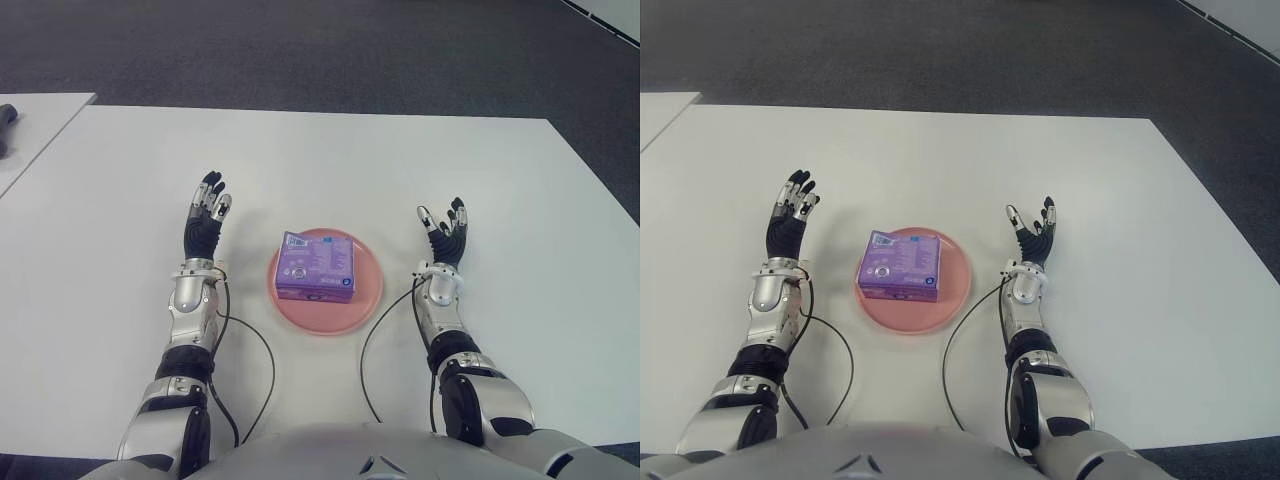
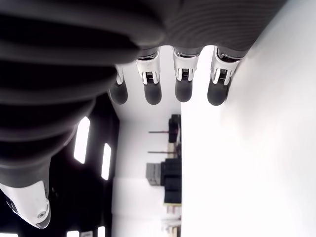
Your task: Put the tissue paper into the plate.
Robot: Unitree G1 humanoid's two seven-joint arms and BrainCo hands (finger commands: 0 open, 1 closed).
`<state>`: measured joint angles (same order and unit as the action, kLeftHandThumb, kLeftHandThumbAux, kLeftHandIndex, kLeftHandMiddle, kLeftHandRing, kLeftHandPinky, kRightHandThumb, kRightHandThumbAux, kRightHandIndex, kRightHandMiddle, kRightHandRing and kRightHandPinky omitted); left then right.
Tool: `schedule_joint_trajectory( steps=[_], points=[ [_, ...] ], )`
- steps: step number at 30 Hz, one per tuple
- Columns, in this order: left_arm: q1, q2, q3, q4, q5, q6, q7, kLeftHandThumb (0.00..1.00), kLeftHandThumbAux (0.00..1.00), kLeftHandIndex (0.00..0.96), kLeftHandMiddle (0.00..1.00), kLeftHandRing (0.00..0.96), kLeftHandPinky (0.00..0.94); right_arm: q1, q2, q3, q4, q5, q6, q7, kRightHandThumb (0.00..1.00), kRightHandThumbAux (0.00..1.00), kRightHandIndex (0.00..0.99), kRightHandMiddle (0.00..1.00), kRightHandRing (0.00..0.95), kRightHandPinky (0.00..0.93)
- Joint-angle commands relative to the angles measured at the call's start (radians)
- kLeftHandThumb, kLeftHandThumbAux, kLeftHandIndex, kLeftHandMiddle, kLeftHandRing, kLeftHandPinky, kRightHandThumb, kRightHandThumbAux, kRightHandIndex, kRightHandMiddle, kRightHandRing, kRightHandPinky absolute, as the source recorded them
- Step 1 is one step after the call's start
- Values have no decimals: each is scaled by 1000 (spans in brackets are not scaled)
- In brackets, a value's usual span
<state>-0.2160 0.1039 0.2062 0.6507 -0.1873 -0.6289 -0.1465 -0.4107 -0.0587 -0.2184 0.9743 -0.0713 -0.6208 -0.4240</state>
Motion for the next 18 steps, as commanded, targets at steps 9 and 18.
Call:
schedule_joint_trajectory(
  steps=[9,18],
  points=[
    [-7,10,15,35,1,-23,-28,14,475,0,0,0,0,47,16,-4,-56,28,-3,16,46,620,0,0,0,0],
    [-5,11,16,27,4,-14,-24,12,466,0,0,0,0,191,62,42,-269,7,36,54,39,635,0,0,0,0]
  ],
)
